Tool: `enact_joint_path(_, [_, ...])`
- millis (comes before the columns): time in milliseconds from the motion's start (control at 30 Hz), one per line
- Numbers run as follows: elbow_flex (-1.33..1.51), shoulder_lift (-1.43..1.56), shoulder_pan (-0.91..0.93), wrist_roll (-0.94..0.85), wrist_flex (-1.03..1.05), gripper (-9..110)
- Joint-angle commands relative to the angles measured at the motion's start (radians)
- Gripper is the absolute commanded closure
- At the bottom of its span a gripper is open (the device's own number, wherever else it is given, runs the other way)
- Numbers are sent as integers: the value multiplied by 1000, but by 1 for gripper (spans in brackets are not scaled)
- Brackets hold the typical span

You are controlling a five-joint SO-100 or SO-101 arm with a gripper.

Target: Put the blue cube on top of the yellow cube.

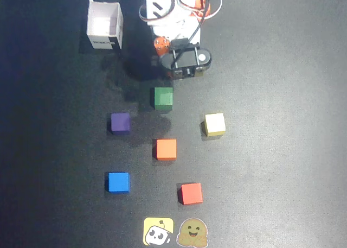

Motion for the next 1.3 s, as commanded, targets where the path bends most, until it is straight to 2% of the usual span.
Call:
enact_joint_path(0, [-3,9,9,-75,-12,101])
enact_joint_path(100, [-3,9,9,77,-38,101])
enact_joint_path(533, [-92,-6,63,175,-71,98])
enact_joint_path(700, [-287,-350,67,218,-130,97])
enact_joint_path(867, [-563,-710,118,218,-94,96])
enact_joint_path(1067, [-759,-965,173,213,-101,91])
enact_joint_path(1267, [-830,-1072,198,219,-183,84])
